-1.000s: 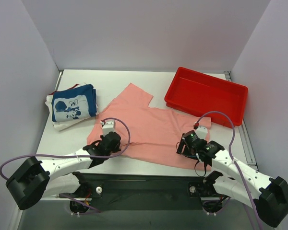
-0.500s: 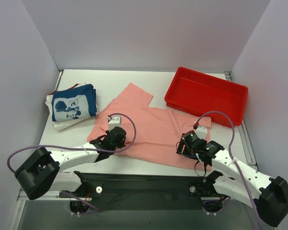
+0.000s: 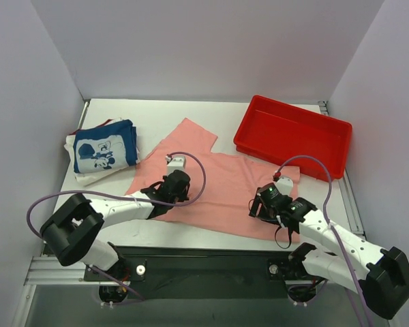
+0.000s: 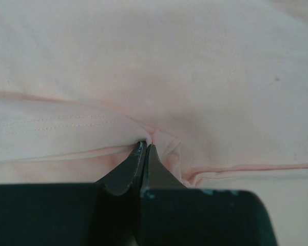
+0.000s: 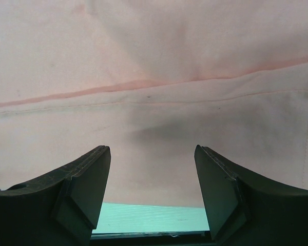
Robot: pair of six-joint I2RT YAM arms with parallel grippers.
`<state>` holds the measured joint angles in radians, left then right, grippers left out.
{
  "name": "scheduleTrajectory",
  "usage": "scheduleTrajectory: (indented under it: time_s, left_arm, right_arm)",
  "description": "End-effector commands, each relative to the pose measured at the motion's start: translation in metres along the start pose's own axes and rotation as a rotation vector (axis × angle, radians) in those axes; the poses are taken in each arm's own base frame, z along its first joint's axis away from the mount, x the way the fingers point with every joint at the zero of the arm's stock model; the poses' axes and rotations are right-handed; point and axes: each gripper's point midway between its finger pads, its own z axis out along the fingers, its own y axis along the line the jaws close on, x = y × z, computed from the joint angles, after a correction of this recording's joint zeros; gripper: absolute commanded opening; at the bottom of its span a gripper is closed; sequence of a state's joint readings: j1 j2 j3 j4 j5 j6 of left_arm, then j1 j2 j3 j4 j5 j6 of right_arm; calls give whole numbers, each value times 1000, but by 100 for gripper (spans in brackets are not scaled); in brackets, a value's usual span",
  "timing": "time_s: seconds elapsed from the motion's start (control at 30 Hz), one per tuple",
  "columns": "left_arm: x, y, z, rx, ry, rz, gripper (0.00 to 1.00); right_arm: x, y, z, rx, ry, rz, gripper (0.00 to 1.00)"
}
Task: Fold and stack the t-shirts
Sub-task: Fold the flattened tshirt in 1/3 of the way
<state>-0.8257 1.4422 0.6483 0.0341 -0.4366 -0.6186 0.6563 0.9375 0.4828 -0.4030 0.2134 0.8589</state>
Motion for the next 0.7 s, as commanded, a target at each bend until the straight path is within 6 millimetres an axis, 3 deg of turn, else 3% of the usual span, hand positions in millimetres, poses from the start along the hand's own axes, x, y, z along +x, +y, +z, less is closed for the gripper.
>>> scheduleTrajectory:
  time_s: [0.0, 0.3, 0.43, 0.47, 0.57, 0.67]
  left_arm:
    - [-25, -25, 5, 60, -50, -1, 0]
    - [-28, -38, 20, 71, -28, 20, 0]
    - [-31, -42, 22, 85, -30, 21, 28]
    - [-32, -43, 22, 89, -32, 21, 40]
    - [-36, -44, 20, 91, -44, 18, 57]
    - [-39, -41, 15, 86, -53, 14, 68]
  right_arm:
    - [-11, 4, -4, 9, -30, -14, 67]
    - [-15, 8, -4, 11, -29, -20, 68]
    - [-16, 11, -4, 6, -30, -25, 67]
    - [-16, 11, -4, 5, -29, -28, 68]
    - [-17, 14, -4, -3, -29, -33, 68]
    - [-17, 17, -4, -16, -30, -40, 68]
